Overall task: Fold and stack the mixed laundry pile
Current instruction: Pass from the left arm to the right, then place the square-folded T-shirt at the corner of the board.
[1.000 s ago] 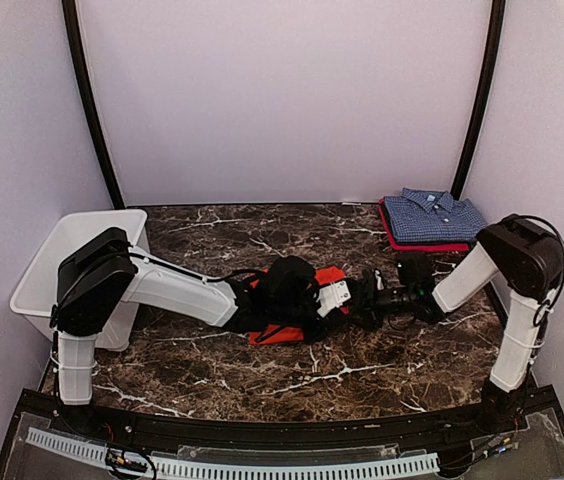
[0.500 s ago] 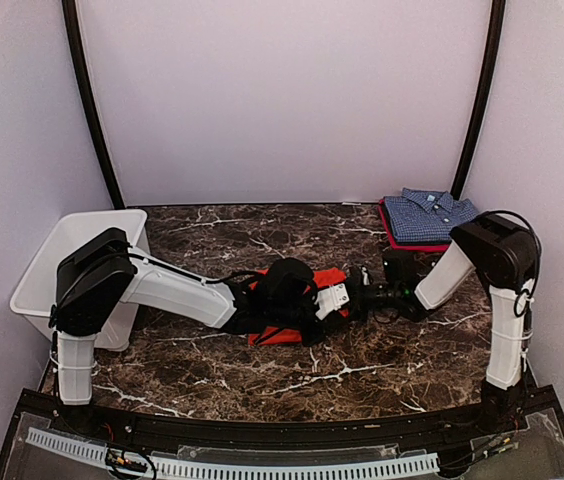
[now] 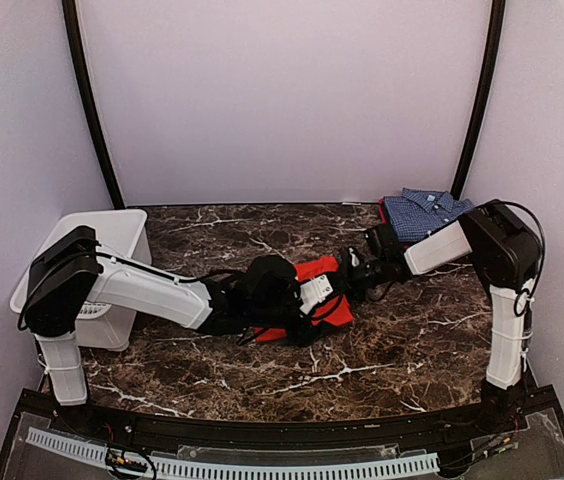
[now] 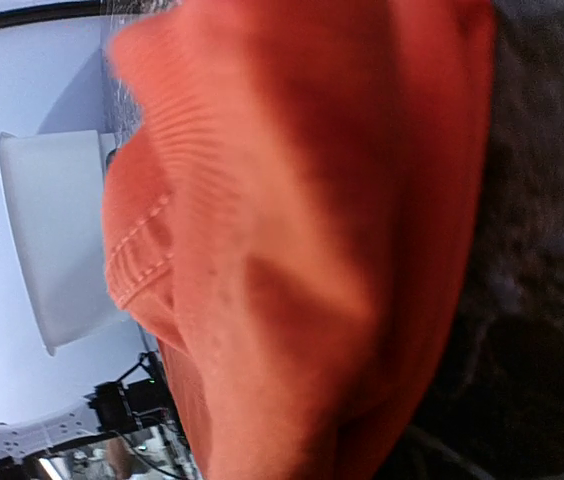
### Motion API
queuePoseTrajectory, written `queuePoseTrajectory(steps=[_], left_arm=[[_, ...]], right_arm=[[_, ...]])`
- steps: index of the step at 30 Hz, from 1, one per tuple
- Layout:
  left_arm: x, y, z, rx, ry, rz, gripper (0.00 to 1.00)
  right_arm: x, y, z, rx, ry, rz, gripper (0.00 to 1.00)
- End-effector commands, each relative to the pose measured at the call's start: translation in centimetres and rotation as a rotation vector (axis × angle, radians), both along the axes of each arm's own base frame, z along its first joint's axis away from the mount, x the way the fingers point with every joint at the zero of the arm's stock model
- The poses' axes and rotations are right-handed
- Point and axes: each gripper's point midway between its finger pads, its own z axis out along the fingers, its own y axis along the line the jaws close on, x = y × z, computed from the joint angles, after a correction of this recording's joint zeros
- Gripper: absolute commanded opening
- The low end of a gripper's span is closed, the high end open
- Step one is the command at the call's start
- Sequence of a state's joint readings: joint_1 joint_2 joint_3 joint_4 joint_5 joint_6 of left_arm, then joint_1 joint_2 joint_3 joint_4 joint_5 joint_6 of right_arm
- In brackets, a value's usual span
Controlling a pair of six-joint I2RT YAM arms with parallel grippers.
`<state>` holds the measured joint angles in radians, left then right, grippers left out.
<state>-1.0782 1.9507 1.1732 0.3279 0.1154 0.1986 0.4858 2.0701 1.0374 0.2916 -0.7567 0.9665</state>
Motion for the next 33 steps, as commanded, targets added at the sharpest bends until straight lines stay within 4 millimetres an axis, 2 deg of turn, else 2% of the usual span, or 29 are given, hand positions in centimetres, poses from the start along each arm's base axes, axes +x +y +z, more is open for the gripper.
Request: queuePoseTrajectory(steps=[1, 2, 3, 6, 8, 10, 17, 21, 28, 33], left_arm=[[0.1, 2.8, 3.3, -0.064, 0.007, 0.116, 0.76], [0.1, 3.5, 2.7, -0.045, 0.014, 0.135, 0.8], [0.2, 3.9, 2.9, -0.049, 0.016, 0.158, 0.85], [0.7, 5.5, 1.9, -0.015, 0.031, 0.237, 0.88], [0.7, 6.0, 1.5, -0.003, 0.051, 0.263, 0.89], [0.5, 6.0, 1.2, 0.006, 0.073, 0.26, 0.98], [-0.2, 6.6, 0.8, -0.009, 0.125, 0.274, 0.99], [-0.4, 6.7, 0.3, 0.002, 0.139, 0.269, 0.99], [-0.8, 7.1, -0.2, 0.016, 0.131, 0.25, 0.99], [-0.9, 7.0, -0.5, 0.037, 0.125, 0.236, 0.99]], right_arm=[[2.5, -3.4, 2.1, -0.251, -0.152, 0.073, 0.0], [3.3, -4.1, 2.7, -0.29, -0.184, 0.083, 0.0], [4.0, -4.9, 3.2, -0.326, -0.203, 0.089, 0.0], [6.3, -6.8, 5.2, -0.397, -0.281, 0.123, 0.0], [8.1, -8.1, 6.4, -0.444, -0.327, 0.137, 0.0], [9.8, -9.0, 7.4, -0.51, -0.365, 0.159, 0.0], [14.1, -12.9, 9.5, -0.792, -0.457, 0.16, 0.0], [15.4, -14.8, 11.0, -0.89, -0.482, 0.133, 0.0], [16.4, -17.1, 15.2, -1.013, -0.565, 0.078, 0.0], [17.5, -18.1, 17.5, -1.031, -0.6, 0.033, 0.0]])
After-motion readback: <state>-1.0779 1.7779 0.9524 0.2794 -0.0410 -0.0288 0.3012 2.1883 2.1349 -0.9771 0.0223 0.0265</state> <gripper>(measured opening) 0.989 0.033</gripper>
